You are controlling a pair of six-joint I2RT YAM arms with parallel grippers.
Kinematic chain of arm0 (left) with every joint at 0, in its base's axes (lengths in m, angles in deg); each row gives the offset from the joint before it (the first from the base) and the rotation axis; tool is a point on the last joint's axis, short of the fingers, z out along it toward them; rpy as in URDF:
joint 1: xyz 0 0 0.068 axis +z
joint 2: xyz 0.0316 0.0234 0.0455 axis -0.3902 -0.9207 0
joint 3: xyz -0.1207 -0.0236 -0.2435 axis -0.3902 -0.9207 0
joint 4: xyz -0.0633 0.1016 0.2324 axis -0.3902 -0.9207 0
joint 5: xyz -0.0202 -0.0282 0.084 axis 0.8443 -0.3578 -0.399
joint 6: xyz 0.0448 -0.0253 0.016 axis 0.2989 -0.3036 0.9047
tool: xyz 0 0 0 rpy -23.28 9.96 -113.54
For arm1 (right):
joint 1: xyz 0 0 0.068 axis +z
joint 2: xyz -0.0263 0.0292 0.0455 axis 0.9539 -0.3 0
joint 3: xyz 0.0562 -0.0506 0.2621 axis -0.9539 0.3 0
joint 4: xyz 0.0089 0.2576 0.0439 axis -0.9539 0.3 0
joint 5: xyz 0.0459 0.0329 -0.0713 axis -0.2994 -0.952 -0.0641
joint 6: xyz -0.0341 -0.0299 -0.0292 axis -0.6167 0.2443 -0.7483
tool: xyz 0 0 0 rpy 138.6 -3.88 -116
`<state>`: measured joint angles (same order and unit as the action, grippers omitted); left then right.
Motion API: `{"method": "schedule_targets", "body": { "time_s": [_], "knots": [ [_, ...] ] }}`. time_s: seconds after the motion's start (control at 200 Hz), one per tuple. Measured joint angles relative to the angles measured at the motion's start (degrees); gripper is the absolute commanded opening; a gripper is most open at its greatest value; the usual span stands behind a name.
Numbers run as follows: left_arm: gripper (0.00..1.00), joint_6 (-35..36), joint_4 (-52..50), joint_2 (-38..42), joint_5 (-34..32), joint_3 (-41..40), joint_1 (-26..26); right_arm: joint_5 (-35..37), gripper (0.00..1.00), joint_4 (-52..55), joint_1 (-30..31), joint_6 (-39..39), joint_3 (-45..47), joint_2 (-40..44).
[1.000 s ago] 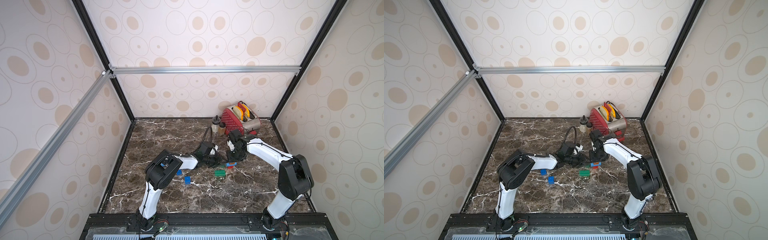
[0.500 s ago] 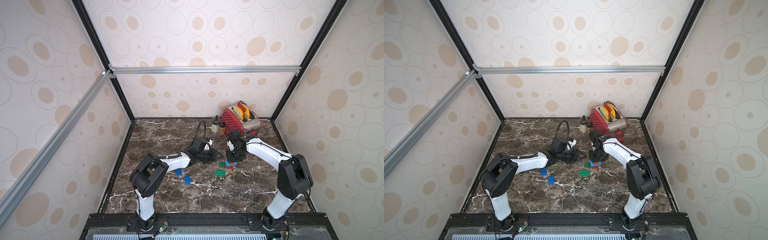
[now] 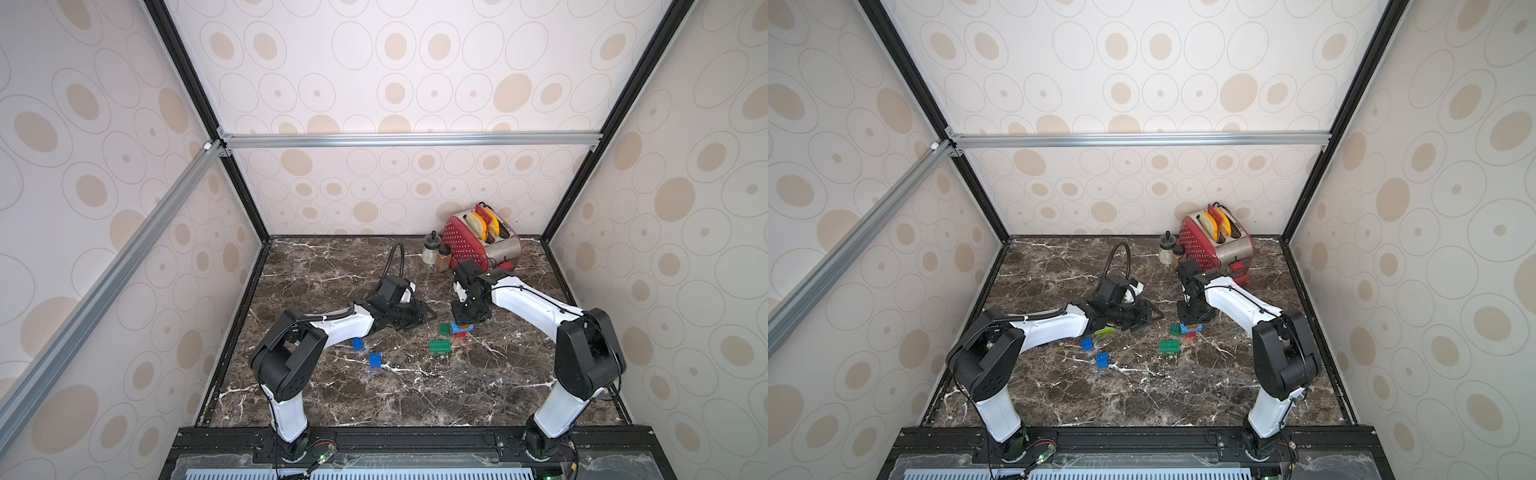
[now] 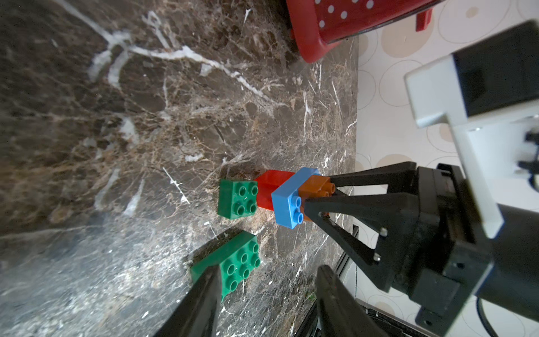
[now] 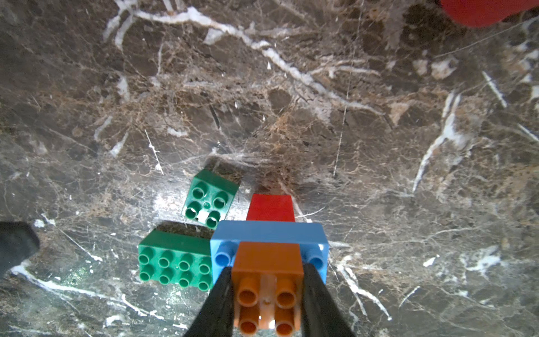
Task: Assemble the letter f with lego
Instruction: Assemble the lego brick with the lego brick.
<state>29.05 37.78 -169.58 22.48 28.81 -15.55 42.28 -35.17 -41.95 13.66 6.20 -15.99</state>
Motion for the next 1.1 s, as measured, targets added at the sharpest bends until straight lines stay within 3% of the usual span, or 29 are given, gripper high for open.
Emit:
{"method": "schedule_targets", "body": {
  "time_s": [0.205,0.816,1.102],
  "knots": [
    [0.66,0.66,-1.09,0.79,-0.33,-0.07,0.02,0.81,0.41,0.02,0.09,-0.17,-1.05,-0.90],
    [0.67,0.76,-1.46,0.83,-0.33,-0.52,0.35,0.79,0.46,-0.87,-0.02,-0.59,-2.36,-1.88],
    [0.72,0.96,-1.46,0.72,-0.33,-0.52,0.35,0.61,0.50,0.17,-0.02,-0.50,-1.09,-0.59]
  ]
}}
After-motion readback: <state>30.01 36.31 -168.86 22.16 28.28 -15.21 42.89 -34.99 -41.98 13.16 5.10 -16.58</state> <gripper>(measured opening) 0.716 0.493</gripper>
